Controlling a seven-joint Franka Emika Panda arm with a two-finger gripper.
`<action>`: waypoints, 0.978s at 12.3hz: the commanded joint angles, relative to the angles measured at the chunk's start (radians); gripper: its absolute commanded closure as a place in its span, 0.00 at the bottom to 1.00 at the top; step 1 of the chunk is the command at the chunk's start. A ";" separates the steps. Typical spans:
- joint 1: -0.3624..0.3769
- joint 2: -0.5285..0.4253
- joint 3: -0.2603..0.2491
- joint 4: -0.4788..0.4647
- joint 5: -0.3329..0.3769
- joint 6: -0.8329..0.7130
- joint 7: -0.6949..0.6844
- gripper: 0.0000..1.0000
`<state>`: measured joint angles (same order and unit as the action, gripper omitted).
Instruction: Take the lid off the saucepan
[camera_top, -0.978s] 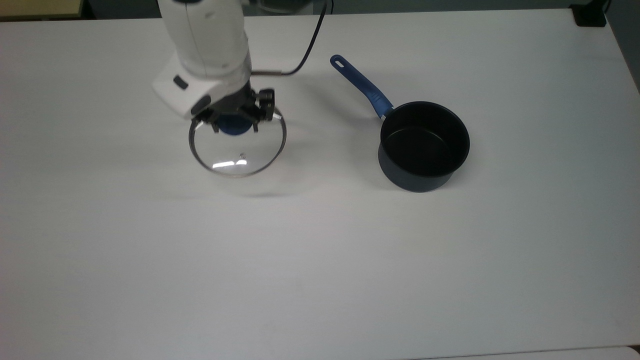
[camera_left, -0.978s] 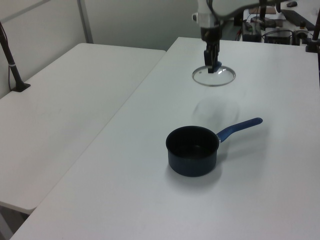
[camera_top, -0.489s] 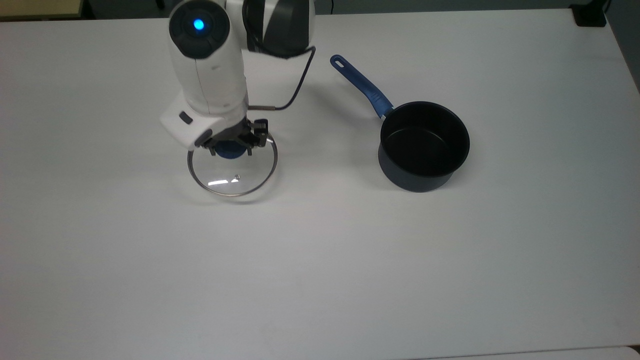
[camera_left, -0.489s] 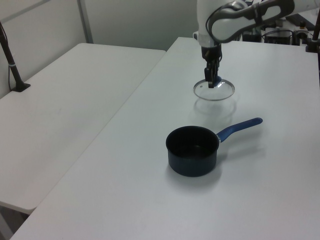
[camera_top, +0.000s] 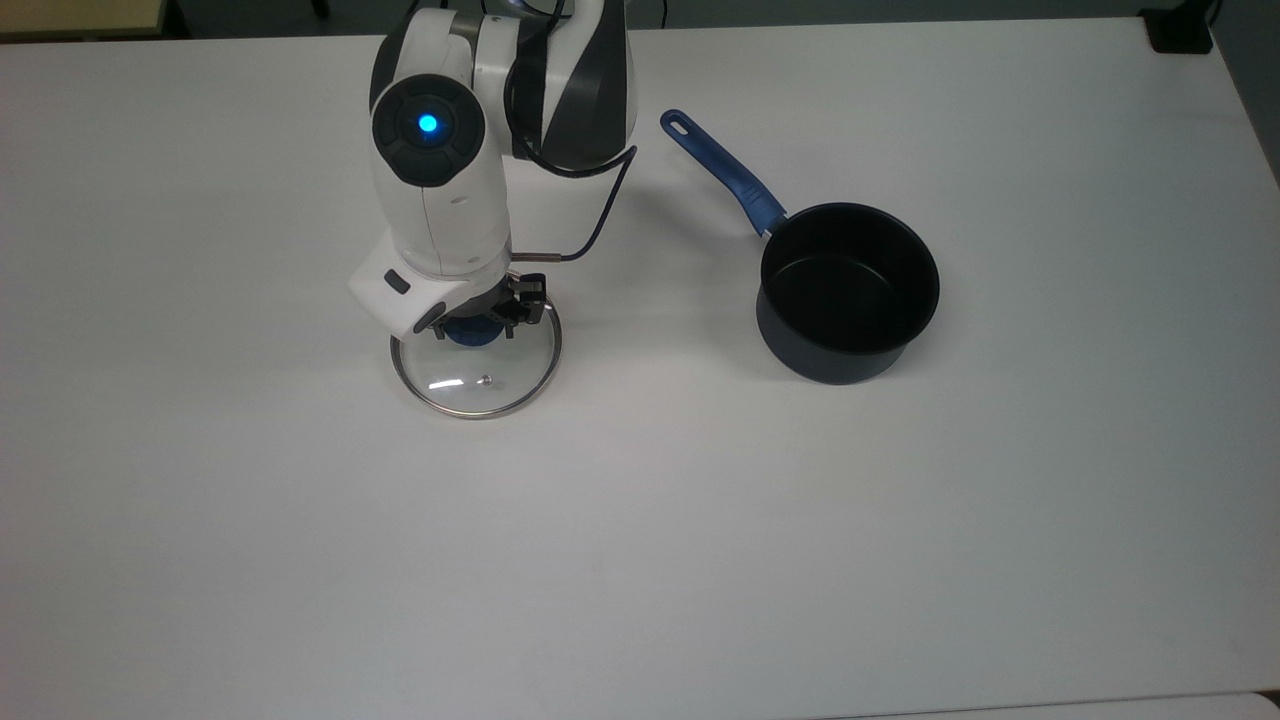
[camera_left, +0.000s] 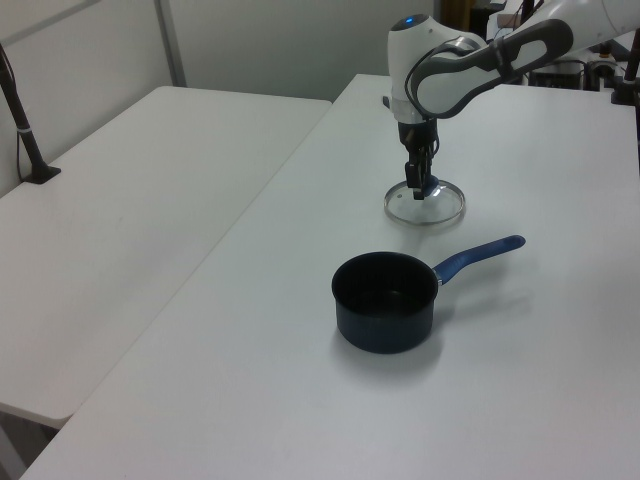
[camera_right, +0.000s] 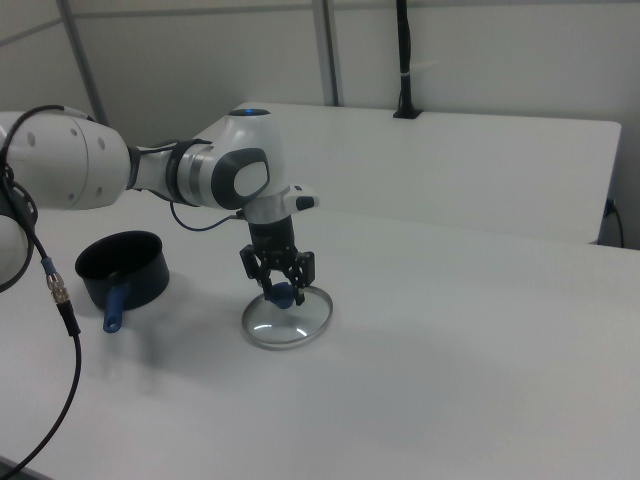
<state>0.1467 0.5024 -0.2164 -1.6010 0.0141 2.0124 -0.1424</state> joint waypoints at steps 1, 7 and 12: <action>0.005 -0.002 0.000 -0.017 -0.005 0.020 -0.003 0.52; 0.001 0.010 0.000 -0.019 -0.003 0.016 0.000 0.25; -0.001 -0.083 0.000 0.004 -0.003 -0.088 0.040 0.00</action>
<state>0.1460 0.5031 -0.2165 -1.5951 0.0141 2.0071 -0.1285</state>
